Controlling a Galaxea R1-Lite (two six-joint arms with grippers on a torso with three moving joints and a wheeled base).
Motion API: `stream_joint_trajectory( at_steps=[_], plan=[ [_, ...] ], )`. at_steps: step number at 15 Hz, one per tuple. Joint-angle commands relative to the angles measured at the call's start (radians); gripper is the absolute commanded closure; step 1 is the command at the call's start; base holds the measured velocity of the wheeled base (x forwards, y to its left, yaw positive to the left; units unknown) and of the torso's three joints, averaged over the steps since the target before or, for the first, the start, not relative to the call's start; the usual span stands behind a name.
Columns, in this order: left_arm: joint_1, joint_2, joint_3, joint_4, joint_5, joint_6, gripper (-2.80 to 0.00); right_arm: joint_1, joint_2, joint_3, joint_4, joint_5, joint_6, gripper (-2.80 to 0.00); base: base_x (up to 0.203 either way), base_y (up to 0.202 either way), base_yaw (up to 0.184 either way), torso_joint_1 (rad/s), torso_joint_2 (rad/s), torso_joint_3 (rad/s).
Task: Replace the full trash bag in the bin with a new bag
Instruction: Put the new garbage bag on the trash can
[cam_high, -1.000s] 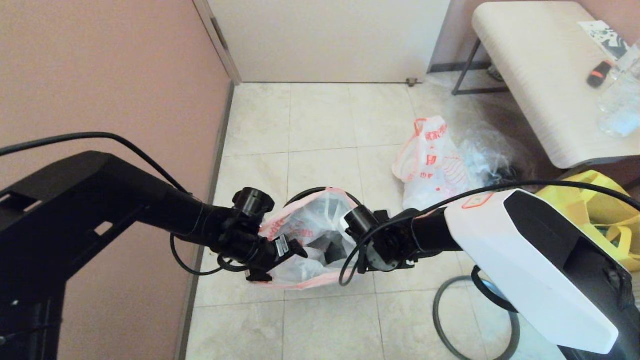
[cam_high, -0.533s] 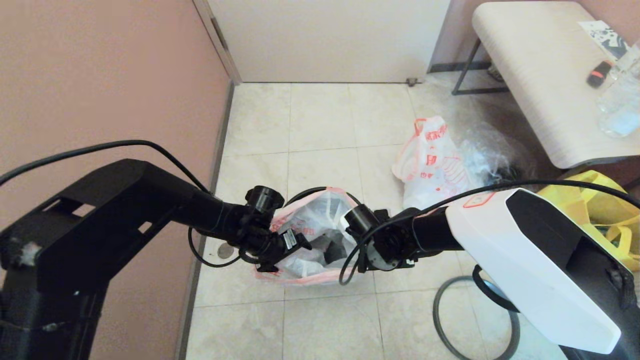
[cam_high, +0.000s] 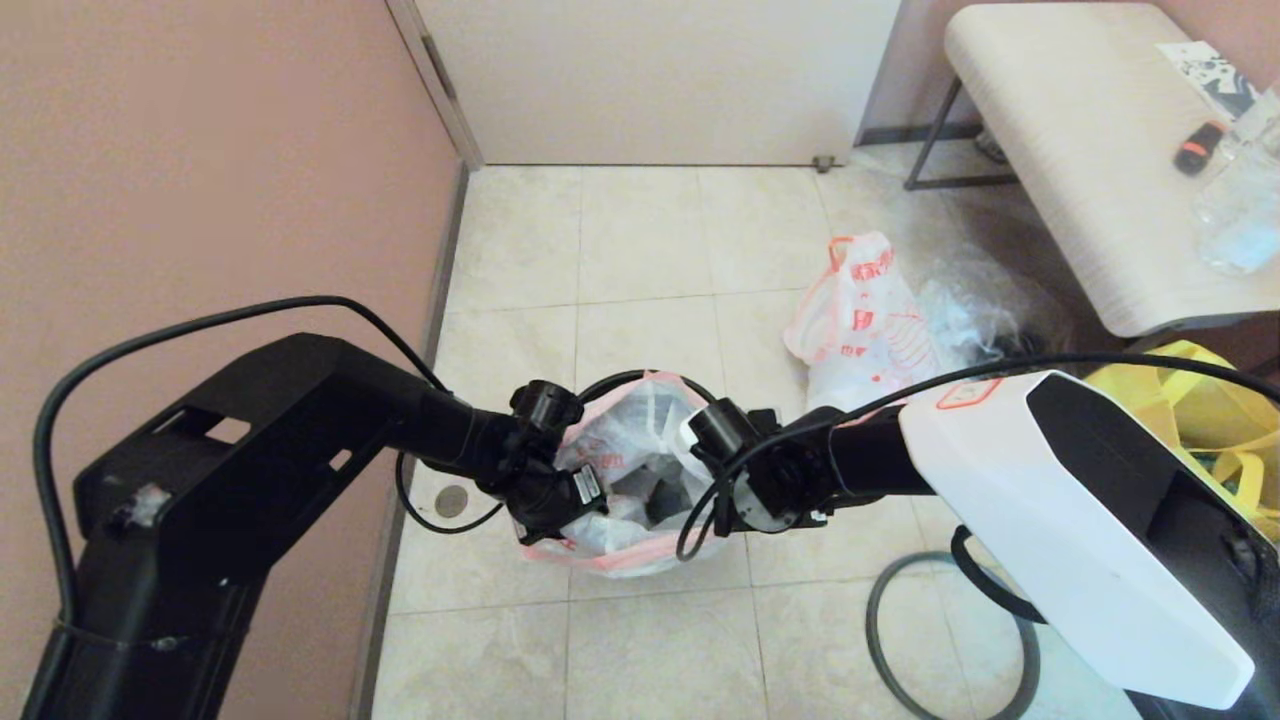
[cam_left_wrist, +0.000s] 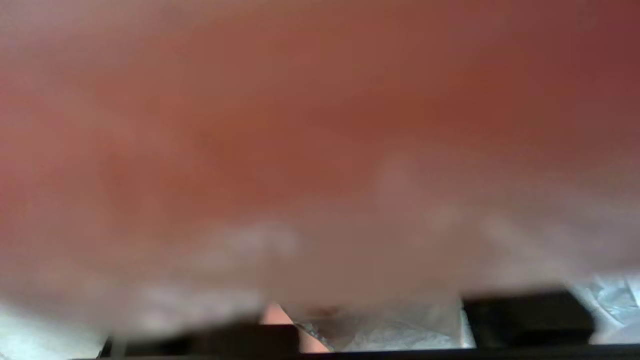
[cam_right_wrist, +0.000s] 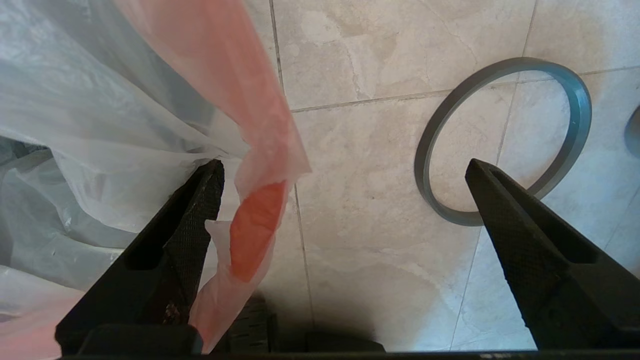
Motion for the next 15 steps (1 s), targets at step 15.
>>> stream_joint_trajectory(
  at_steps=[15],
  plan=[
    [0.092,-0.002,-0.062,-0.082,0.036,-0.080,0.00,0.008,0.018,0.009,-0.204,0.122,0.005,-2.80,0.000,0.000,0.000,0.000,0.00,0.000]
  ],
)
